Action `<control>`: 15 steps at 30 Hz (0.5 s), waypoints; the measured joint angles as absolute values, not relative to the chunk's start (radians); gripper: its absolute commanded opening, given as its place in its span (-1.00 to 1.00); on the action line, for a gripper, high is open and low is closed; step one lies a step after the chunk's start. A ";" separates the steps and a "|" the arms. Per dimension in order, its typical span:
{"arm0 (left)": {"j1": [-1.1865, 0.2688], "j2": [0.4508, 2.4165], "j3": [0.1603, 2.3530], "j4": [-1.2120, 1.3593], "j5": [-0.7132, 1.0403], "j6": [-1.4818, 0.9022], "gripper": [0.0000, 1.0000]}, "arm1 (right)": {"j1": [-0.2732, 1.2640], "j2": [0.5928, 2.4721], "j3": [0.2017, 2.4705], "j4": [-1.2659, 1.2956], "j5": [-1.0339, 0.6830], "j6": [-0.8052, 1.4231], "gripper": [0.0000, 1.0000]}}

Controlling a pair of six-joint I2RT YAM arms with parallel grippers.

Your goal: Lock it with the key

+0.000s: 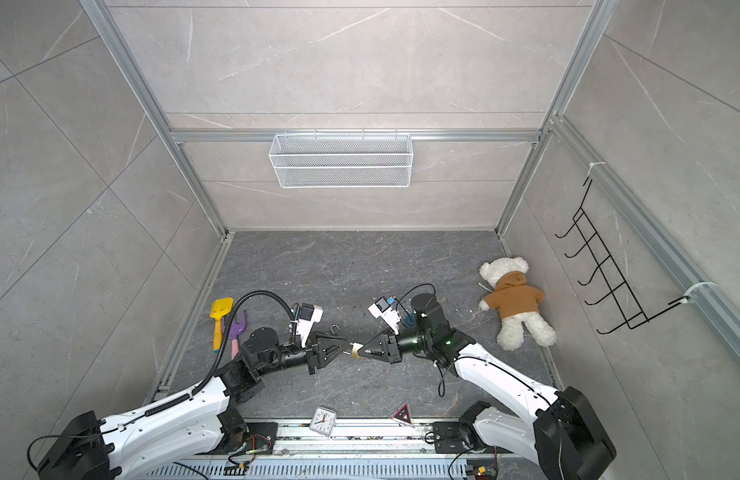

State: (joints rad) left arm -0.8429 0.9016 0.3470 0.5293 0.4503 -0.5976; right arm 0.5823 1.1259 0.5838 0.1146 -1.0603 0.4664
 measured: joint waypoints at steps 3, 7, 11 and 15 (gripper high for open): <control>-0.843 0.899 0.347 0.526 0.451 -0.598 -0.50 | 0.582 1.119 0.584 0.106 -1.060 0.464 -1.00; -0.843 0.897 0.347 0.523 0.452 -0.597 -0.53 | 0.582 1.110 0.584 0.101 -1.060 0.454 -1.00; -0.843 0.897 0.347 0.523 0.455 -0.597 -0.58 | 0.582 1.110 0.586 0.100 -1.060 0.451 -1.00; -0.843 0.897 0.347 0.523 0.456 -0.595 -0.66 | 0.582 1.104 0.587 0.093 -1.058 0.448 -1.00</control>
